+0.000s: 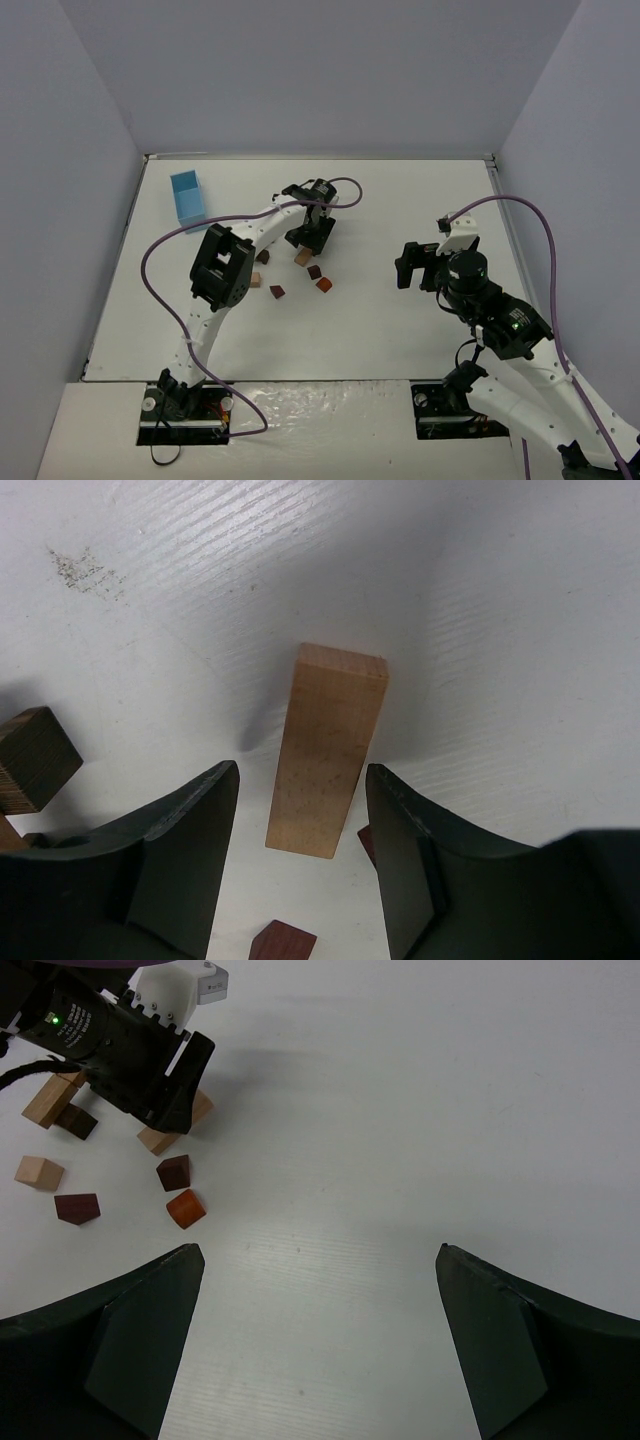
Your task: Build the wood block tower
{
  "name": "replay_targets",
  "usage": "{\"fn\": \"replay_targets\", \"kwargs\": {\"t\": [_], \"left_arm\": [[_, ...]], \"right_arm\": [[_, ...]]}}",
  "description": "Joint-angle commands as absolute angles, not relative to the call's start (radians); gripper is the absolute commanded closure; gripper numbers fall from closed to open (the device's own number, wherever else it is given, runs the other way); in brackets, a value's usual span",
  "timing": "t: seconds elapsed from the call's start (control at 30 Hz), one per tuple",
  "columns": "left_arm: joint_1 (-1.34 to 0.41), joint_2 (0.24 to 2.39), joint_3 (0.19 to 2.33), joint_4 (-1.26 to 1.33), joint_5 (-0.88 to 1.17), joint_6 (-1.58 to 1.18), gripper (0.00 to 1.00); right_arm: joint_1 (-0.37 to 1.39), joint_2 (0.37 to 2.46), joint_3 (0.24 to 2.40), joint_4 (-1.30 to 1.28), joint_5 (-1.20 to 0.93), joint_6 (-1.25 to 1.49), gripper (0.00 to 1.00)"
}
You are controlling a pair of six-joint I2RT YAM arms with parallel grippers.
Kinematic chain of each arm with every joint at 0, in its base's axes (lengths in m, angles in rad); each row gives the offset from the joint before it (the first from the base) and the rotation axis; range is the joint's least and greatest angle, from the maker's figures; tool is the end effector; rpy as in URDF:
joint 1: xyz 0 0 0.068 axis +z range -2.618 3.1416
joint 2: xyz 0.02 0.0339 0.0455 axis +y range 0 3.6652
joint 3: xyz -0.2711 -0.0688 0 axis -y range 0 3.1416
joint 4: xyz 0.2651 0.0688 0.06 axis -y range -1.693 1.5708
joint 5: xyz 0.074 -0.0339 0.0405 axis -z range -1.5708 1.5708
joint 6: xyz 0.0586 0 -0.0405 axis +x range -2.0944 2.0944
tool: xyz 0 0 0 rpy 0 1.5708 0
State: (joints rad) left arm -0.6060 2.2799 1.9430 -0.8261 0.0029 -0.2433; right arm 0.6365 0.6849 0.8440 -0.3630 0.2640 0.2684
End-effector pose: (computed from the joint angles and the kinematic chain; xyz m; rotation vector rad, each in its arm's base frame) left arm 0.4266 -0.2958 0.1665 0.4988 2.7159 -0.2389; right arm 0.1620 0.1007 0.3598 -0.1363 1.7815 0.4203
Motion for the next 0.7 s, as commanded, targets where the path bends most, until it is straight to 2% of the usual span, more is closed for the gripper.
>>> {"fn": "replay_targets", "kwargs": {"t": [0.0, 0.27, 0.43, 0.67], "left_arm": [[-0.604, 2.262, 1.976, -0.825, 0.000, -0.244, 0.50], [-0.604, 2.269, 1.976, -0.825, 0.027, -0.242, 0.60], [-0.604, 2.263, 1.969, -0.825, 0.034, -0.241, 0.70], [-0.604, 2.202, 1.948, -0.826, 0.049, -0.254, 0.96]], "right_arm": [[0.640, 0.689, 0.845, -0.304, 0.285, 0.273, 0.00], [0.640, 0.689, 0.845, -0.304, 0.284, 0.274, 0.00], [0.640, 0.689, 0.845, -0.304, 0.287, 0.273, 0.00], [0.640, 0.689, 0.847, -0.305, 0.286, 0.272, 0.00]]}}
